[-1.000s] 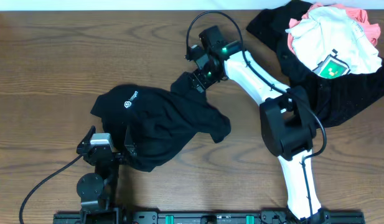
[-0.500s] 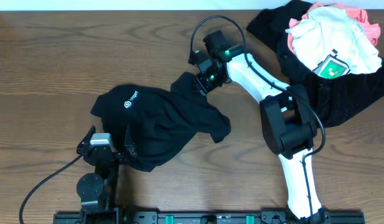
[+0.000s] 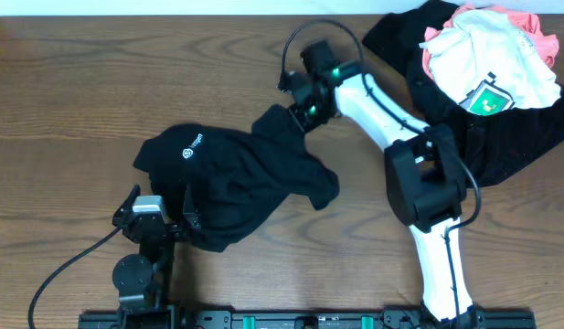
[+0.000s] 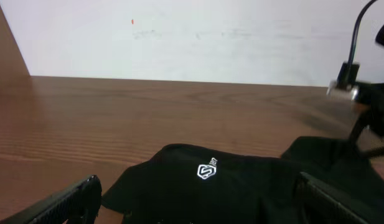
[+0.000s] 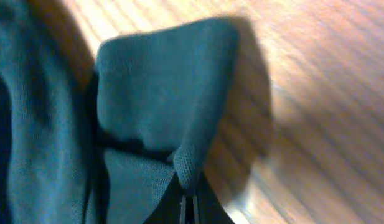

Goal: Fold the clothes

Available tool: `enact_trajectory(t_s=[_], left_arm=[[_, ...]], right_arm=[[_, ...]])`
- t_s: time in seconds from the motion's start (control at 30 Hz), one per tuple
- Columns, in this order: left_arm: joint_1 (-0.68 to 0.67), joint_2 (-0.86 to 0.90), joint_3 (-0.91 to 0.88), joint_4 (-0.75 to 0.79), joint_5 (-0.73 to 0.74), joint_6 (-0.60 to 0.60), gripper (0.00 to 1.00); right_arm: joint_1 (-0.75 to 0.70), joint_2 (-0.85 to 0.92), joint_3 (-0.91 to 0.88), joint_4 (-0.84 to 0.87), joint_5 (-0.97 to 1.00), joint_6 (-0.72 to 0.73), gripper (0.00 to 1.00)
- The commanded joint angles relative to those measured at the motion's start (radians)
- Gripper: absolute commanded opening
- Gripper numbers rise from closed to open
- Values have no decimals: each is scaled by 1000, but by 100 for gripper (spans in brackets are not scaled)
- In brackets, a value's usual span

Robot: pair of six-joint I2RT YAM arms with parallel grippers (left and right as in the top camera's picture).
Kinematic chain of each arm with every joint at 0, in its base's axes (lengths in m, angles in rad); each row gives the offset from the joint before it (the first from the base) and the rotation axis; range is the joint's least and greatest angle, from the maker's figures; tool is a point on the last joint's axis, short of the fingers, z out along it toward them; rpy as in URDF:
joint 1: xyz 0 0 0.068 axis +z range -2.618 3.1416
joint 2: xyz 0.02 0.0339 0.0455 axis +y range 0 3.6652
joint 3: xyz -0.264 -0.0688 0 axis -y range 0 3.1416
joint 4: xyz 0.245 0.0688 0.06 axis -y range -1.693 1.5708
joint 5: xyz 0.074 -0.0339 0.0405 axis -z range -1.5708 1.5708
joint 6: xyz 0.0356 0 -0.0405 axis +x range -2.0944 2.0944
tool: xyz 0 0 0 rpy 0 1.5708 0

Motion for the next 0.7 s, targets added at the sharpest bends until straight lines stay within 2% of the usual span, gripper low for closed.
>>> enact_trajectory(t_s=[0.0, 0.17, 0.3, 0.33, 0.4, 0.43, 0.47, 0.53, 0.67], left_arm=[[3, -6, -17, -35, 10, -1, 98], [3, -6, -17, -35, 10, -1, 98], [3, -6, -17, -34, 10, -1, 98], [3, -6, -17, -35, 10, -1, 98], [3, -6, -17, -34, 10, -1, 98], [3, -6, -17, -35, 10, -1, 98], [3, -6, -17, -35, 10, -1, 98], [3, -6, -17, -34, 10, -1, 98], [3, -6, -17, -35, 10, -1, 98]], right_arm=[[-71, -25, 138, -48, 153, 101, 1], [-115, -33, 316, -128, 298, 131, 1], [-116, -33, 377, -89, 486, 179, 1], [-111, -33, 377, -69, 558, 215, 16], [-101, -33, 377, -56, 636, 244, 61], [-98, -33, 377, -59, 650, 246, 78], [-92, -33, 377, -66, 657, 246, 89], [-87, -42, 377, -91, 654, 247, 93], [-88, -69, 377, -179, 565, 243, 89]])
